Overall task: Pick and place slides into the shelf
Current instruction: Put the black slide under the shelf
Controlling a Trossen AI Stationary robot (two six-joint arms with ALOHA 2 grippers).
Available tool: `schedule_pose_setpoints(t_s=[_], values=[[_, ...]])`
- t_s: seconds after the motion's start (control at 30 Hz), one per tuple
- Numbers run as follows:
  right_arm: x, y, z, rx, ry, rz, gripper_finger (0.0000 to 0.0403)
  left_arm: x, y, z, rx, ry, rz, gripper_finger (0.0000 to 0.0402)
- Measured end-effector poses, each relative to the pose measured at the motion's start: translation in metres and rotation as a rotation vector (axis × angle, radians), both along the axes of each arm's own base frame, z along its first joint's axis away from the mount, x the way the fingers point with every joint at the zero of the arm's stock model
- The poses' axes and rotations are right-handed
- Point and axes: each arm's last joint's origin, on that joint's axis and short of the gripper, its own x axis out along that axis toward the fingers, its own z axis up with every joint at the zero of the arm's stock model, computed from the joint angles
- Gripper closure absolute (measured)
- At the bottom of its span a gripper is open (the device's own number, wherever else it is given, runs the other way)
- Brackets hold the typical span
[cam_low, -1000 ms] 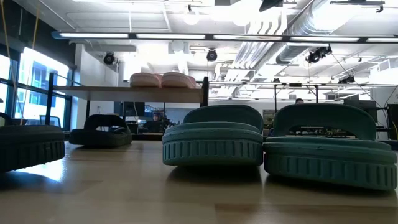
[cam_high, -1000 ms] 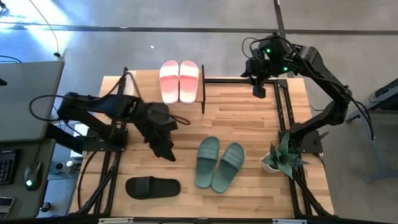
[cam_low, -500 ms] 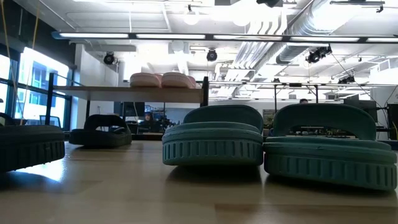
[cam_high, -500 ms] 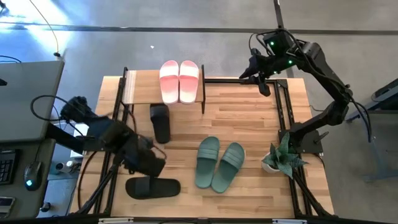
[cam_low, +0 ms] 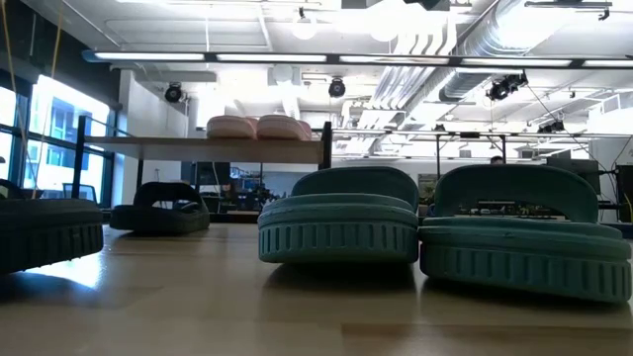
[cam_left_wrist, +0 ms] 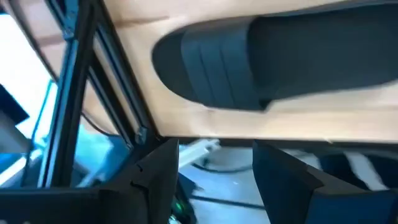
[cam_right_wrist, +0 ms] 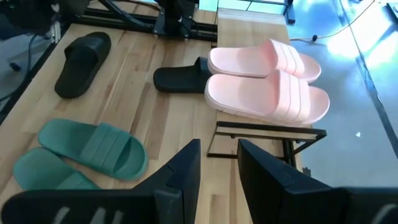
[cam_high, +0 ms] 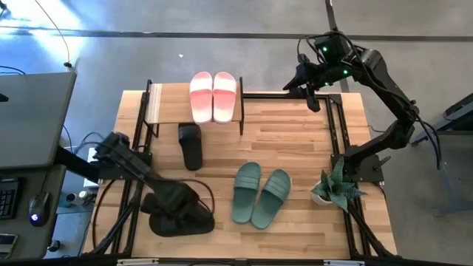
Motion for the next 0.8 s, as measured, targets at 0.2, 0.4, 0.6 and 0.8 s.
schedule_pose_setpoints(t_s=[0.2, 0.4, 0.6, 0.8], values=[[0.000, 0.000, 0.000, 0.001, 0.000, 0.000, 0.0306, 0.013, -0.007, -0.042, 0.034, 0.086, -0.113, 0.0213], [0.000, 0.000, 0.000, 0.003, -0.001, 0.003, 0.0306, 0.023, -0.012, -0.067, 0.051, 0.137, -0.144, 0.0213], [0.000, 0.000, 0.000, 0.003, -0.001, 0.003, 0.0306, 0.028, -0.015, -0.080, 0.059, 0.137, -0.142, 0.0213], [0.000, 0.000, 0.000, 0.003, -0.001, 0.004, 0.0306, 0.031, -0.016, -0.087, 0.081, 0.134, -0.148, 0.0213]])
